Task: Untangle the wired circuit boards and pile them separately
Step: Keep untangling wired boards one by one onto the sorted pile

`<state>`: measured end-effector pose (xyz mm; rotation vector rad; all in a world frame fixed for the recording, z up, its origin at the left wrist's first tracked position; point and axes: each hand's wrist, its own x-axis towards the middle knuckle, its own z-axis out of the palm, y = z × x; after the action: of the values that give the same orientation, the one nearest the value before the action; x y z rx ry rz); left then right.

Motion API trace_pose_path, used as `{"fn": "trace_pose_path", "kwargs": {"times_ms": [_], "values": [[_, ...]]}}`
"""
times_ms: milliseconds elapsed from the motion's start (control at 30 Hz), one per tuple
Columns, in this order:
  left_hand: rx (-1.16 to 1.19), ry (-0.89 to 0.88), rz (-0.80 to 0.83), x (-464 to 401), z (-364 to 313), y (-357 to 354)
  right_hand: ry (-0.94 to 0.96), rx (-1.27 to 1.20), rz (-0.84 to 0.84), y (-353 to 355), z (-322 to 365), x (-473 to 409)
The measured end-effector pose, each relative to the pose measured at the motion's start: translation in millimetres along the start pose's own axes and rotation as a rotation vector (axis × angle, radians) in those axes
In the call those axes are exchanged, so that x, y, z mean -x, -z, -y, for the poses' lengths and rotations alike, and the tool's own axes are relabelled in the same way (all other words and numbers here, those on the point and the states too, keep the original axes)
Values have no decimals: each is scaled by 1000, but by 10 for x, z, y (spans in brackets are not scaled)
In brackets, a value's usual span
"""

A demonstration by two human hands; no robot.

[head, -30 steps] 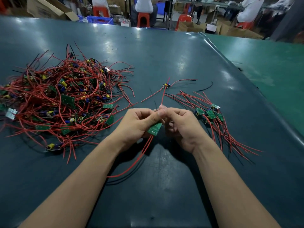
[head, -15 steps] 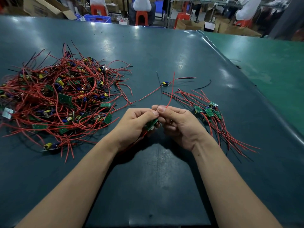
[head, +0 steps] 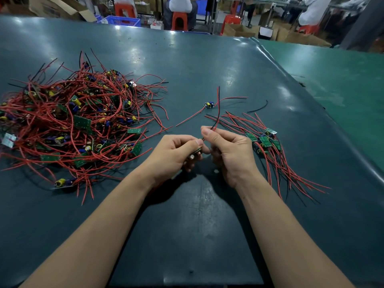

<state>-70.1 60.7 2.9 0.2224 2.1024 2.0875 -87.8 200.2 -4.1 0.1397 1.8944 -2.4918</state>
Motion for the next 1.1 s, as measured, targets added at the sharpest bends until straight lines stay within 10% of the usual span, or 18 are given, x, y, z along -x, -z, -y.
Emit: {"fn": "trace_pose_path", "kwargs": {"times_ms": [600, 833, 1100], "values": [[74, -60, 153, 57, 45, 107, 242, -369, -479, 285, 204, -191], [-43, -306, -49, -31, 57, 77, 3, 349, 363, 61, 18, 73], [-365, -424, -205, -57, 87, 171, 32, 453, 412, 73, 40, 103]]}}
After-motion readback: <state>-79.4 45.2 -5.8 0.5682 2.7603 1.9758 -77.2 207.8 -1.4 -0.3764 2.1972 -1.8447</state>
